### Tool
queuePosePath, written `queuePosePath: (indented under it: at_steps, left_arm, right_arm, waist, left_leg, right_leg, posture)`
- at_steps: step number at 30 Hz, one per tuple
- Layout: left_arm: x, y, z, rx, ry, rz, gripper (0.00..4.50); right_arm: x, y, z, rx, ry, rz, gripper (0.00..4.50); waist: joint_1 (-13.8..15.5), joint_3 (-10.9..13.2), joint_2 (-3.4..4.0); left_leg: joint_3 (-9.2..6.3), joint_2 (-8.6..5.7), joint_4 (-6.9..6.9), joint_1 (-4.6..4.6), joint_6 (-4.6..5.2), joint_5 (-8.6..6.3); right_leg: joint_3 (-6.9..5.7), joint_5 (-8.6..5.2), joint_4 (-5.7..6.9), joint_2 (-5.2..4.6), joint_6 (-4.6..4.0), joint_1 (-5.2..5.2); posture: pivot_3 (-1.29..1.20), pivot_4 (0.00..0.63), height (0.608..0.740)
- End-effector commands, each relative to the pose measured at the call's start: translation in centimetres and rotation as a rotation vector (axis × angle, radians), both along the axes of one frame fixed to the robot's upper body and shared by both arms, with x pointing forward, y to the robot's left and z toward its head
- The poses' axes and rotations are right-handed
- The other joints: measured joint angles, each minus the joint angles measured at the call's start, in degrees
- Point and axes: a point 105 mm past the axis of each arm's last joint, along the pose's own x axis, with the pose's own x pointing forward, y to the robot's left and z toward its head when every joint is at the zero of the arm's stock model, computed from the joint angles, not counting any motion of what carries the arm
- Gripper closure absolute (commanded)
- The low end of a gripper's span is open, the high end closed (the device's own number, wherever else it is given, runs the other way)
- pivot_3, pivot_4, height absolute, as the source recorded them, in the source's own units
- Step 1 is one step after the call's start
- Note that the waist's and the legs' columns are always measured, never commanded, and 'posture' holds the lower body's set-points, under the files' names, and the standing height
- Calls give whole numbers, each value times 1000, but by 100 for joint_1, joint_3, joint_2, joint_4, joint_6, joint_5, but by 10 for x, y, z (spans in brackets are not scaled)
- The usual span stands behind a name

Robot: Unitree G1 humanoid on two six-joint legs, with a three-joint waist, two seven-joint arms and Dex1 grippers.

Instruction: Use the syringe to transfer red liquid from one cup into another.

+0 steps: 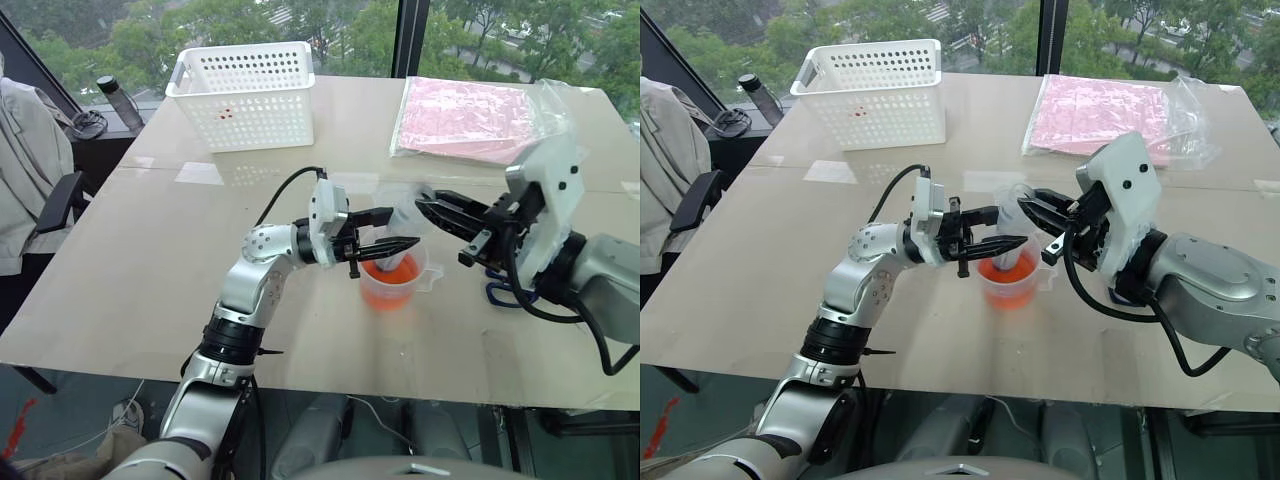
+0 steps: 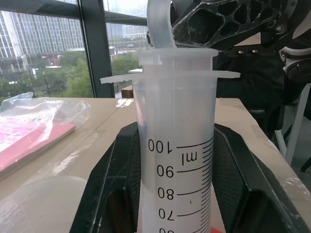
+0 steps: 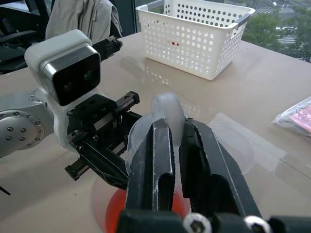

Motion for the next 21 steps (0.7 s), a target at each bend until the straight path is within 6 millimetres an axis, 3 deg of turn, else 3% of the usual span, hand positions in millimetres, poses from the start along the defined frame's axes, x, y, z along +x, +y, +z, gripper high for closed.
queuePosePath:
  at_steps: [1, 12, 21]
  left_arm:
    - [-7, -1, -10, 28, 42, -34, 3099]
    - [-10, -2, -14, 56, 75, -66, 3099]
    - [-11, 0, -14, 62, 82, -68, 3099]
  right_arm:
    - [3, -3, 21, 39, -76, -26, 4492]
    - [6, -8, 52, 100, -128, -11, 4492]
    - [7, -11, 58, 101, -137, -17, 4492]
  waist:
    - [-8, 0, 0]
    - [-9, 1, 1]
    - [-8, 1, 0]
  left_leg:
    - [0, 0, 0, 0, 0, 0]
    - [-1, 0, -6, -3, 0, 0]
    - [-2, 0, -22, -3, 0, 0]
  right_leg:
    - [1, 0, 0, 0, 0, 0]
    - [0, 0, -4, 0, 0, -1]
    - [0, 0, -19, -1, 0, -2]
  posture:
    - [0, 150, 740]
    - [0, 150, 740]
    - [0, 150, 740]
